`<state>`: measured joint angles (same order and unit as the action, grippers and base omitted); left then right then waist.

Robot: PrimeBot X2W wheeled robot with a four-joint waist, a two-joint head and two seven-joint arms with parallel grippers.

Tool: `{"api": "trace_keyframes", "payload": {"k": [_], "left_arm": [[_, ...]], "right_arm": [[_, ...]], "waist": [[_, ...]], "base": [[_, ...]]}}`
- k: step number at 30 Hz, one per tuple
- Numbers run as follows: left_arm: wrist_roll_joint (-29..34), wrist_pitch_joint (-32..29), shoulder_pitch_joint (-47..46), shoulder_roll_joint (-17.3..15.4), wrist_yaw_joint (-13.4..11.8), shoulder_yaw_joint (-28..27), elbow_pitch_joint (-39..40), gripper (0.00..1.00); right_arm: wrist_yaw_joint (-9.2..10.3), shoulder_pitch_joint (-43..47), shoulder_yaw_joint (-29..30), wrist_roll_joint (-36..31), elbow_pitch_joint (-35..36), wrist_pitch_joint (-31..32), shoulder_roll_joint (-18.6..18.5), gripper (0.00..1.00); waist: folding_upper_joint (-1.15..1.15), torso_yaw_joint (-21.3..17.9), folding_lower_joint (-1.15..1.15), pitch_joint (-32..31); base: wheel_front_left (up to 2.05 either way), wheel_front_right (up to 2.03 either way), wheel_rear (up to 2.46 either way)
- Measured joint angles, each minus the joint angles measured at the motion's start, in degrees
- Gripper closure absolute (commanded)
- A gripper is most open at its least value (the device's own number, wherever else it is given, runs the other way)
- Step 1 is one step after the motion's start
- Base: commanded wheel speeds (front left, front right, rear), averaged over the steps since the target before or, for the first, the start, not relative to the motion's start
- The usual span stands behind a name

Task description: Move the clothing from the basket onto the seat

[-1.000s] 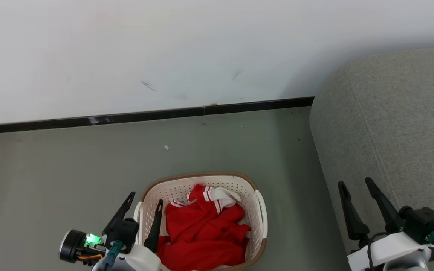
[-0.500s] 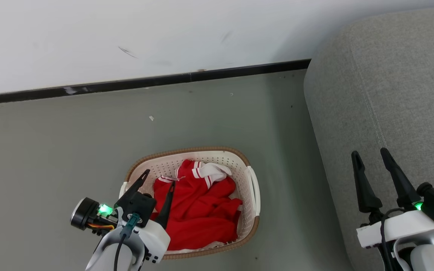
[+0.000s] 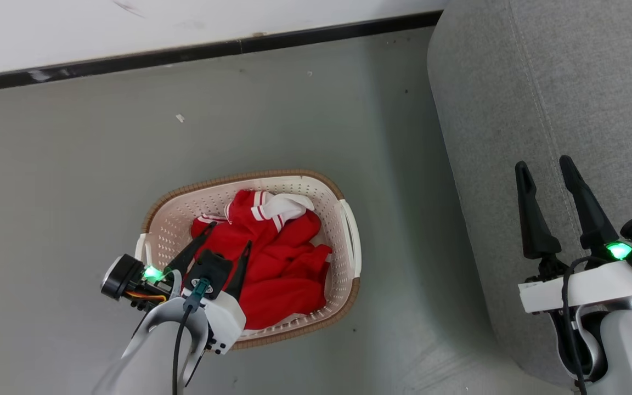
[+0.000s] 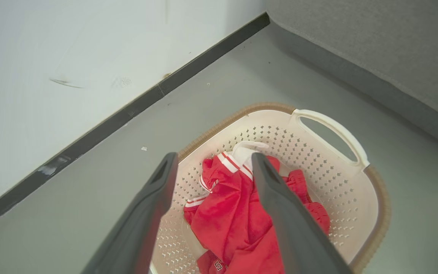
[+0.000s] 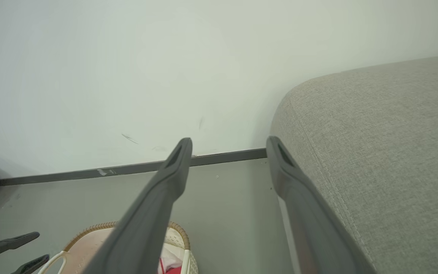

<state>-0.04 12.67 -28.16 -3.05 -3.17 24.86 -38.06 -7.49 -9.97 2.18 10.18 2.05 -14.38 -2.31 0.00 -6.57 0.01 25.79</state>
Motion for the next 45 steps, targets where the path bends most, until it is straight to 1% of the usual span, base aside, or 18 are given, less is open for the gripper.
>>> {"api": "trace_keyframes", "payload": {"k": [6, 14, 23, 34, 45], "left_arm": [[0.75, -0.01, -4.03, -0.08, 0.04, 0.22, -2.63, 0.0], [2.8, -0.01, -8.21, -1.24, 0.04, 0.75, -5.69, 0.0], [4.31, -0.01, -12.05, -3.72, 0.02, 1.02, -9.15, 0.0], [5.86, -0.01, -16.15, -5.8, -0.22, 1.01, -12.07, 0.0], [6.81, 0.0, -18.95, -7.8, -0.76, 0.96, -14.57, 0.0]], "right_arm": [[0.0, -2.63, -0.41, 1.47, 0.59, 0.0, -0.01, 0.0], [0.0, -6.42, -1.31, 2.93, 0.86, -0.01, -0.02, 0.0], [-0.01, -10.48, -2.97, 4.58, 1.0, -0.01, -0.03, 0.0], [-0.01, -14.25, -4.7, 5.75, 0.91, -0.07, -0.03, 0.0], [-0.01, -16.5, -5.47, 6.98, 0.7, -0.08, -0.03, 0.0]], "waist": [[0.0, -2.1, 0.0, 4.59], [0.0, -4.66, 0.0, 9.36], [0.0, -7.53, 0.0, 13.97], [0.0, -10.5, 0.0, 18.37], [0.0, -12.27, 0.0, 21.27]], "base": [[0.0, 0.0, 0.0], [0.0, 0.0, 0.0], [0.0, 0.0, 0.0], [0.0, 0.0, 0.0], [0.0, 0.0, 0.0]]}}
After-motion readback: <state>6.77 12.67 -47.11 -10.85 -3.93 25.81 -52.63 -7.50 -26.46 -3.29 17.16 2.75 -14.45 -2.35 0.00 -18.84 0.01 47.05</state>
